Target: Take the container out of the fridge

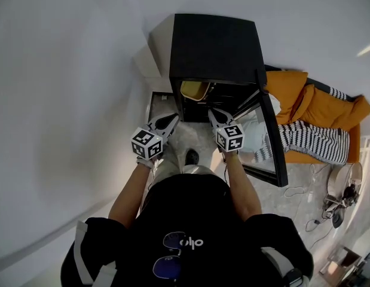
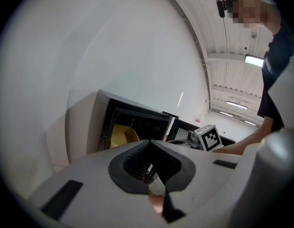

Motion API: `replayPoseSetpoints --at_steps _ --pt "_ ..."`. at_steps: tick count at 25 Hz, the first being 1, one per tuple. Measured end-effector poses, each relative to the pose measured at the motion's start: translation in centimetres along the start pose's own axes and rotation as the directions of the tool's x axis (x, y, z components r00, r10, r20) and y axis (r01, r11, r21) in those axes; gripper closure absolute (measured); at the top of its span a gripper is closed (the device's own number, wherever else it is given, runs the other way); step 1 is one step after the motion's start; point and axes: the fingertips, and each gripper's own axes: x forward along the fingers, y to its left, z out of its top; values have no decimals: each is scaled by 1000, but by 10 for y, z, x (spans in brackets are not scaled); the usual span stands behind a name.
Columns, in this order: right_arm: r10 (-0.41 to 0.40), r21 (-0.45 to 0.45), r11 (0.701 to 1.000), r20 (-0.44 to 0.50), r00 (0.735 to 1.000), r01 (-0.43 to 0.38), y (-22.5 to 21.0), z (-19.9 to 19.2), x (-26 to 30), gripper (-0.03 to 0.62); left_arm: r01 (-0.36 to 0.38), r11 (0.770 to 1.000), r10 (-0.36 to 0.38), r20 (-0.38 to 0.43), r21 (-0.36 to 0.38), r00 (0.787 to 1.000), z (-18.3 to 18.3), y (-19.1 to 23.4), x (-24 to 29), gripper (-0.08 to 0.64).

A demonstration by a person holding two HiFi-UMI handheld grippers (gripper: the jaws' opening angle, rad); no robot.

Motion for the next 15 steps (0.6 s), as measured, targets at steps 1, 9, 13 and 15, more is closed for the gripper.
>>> replayPoseSetpoints --at_steps 1,9,13,15 --pt "1 3 1000 -5 1000 -1 0 -4 2 584 2 1000 -2 -5 -2 1000 -3 1 0 557" --pt "-3 -9 1000 2 1000 3 -1 -13 25 584 -5 1000 5 -29 -3 1000 -11 13 -2 557" --pt "-14 -22 1000 23 1000 15 -2 -8 32 584 -16 1000 16 -34 -3 999 -12 18 -4 557" --pt "-12 -24 1000 33 999 13 -1 -5 34 581 -20 1000 20 -36 -5 999 -12 20 -5 557"
